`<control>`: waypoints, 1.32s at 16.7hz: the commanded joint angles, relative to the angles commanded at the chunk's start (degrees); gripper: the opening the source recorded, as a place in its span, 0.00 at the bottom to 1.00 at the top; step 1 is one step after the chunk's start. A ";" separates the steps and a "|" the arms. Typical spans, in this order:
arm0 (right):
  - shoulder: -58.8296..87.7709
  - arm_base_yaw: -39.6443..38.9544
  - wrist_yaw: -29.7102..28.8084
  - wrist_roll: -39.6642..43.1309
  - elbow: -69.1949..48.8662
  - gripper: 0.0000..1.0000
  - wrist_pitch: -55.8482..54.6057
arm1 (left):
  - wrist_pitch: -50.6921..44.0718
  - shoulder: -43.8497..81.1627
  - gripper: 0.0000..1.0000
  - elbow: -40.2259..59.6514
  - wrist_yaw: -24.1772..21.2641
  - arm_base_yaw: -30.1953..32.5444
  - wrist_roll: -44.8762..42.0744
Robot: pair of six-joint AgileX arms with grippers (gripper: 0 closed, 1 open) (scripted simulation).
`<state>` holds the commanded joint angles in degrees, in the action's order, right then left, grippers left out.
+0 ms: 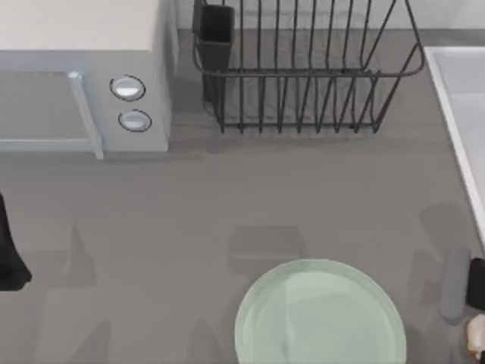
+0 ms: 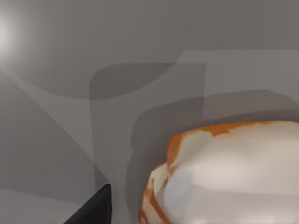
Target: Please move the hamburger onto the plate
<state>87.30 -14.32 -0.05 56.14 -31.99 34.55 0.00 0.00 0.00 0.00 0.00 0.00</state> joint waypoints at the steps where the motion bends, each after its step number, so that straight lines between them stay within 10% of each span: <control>1: 0.54 -0.01 0.00 -0.02 0.50 1.00 -0.90 | 0.00 0.00 1.00 0.00 0.00 0.00 0.00; 5: 0.72 -0.02 0.00 -0.03 0.67 1.00 -1.19 | 0.00 0.00 1.00 0.00 0.00 0.00 0.00; 18: 0.72 -0.02 0.00 -0.03 0.67 0.02 -1.19 | 0.00 0.00 1.00 0.00 0.00 0.00 0.00; 22: 0.72 -0.02 0.00 -0.03 0.67 0.00 -1.19 | 0.00 0.00 1.00 0.00 0.00 0.00 0.00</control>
<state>88.01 -14.34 -0.05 56.11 -31.32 33.36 0.00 0.00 0.00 0.00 0.00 0.00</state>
